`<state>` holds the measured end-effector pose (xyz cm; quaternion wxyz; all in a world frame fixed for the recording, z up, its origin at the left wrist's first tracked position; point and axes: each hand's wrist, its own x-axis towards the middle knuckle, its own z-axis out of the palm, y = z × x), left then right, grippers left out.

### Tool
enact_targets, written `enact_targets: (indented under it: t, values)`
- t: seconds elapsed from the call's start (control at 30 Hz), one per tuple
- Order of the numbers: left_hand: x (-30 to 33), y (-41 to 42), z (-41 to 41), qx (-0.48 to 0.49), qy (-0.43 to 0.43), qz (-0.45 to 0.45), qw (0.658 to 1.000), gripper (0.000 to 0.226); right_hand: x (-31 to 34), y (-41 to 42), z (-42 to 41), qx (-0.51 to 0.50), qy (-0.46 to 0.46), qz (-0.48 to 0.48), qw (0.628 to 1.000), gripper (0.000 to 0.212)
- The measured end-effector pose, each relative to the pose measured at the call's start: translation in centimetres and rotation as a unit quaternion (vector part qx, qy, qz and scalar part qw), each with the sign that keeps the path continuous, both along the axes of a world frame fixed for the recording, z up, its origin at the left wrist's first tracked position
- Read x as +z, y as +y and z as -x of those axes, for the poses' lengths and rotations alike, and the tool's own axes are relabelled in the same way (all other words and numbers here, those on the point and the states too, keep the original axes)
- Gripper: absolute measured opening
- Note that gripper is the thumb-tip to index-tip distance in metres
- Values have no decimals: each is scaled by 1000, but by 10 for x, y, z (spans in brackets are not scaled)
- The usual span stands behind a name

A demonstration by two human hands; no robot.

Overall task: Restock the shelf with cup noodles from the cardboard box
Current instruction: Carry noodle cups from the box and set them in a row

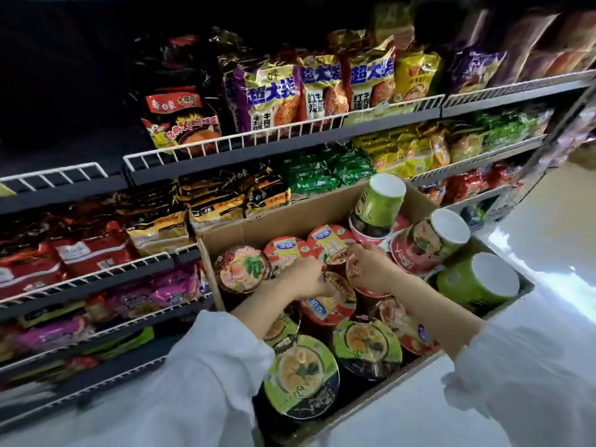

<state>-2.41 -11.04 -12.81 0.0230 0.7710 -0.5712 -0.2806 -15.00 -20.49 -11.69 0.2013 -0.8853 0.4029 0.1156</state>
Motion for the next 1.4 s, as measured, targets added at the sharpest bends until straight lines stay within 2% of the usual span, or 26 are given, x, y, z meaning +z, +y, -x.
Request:
enact_targets:
  t: [0.1, 0.3, 0.43, 0.53, 0.67, 0.87, 0.97, 1.1, 1.2, 1.27, 1.4]
  values:
    - [-13, -14, 15, -77, -92, -55, 991, 82, -13, -27, 12, 49, 73, -14, 996, 89]
    - [-21, -22, 23, -126, -166, -152, 966, 120, -29, -48, 16, 130, 127, 22, 983, 105]
    - [-15, -22, 29, -116, -163, -139, 970, 118, -30, -51, 18, 147, 124, 65, 979, 114]
    - [-3, -16, 23, -82, -125, -110, 983, 113, -25, -55, 18, 139, 98, 40, 985, 119]
    - [22, -3, 7, 32, -46, -46, 997, 103, -19, -52, 14, 117, 67, 12, 991, 118]
    - [56, 22, -7, 166, 20, 39, 985, 96, 7, -31, 2, 52, -10, -31, 998, 109]
    - [79, 40, -17, 229, 53, 129, 963, 86, 39, -21, -11, 43, -77, -36, 995, 102]
    - [113, 73, -45, 288, 24, 269, 919, 75, 86, 8, -45, 74, -178, 7, 981, 87]
    - [131, 105, -74, 319, -26, 355, 879, 81, 113, 42, -82, 100, -231, 28, 967, 74]
    - [139, 129, -98, 336, -84, 401, 848, 86, 126, 67, -112, 120, -258, 31, 958, 74]
    - [152, 180, -160, 373, -161, 432, 805, 83, 145, 124, -189, 162, -290, 52, 942, 67]
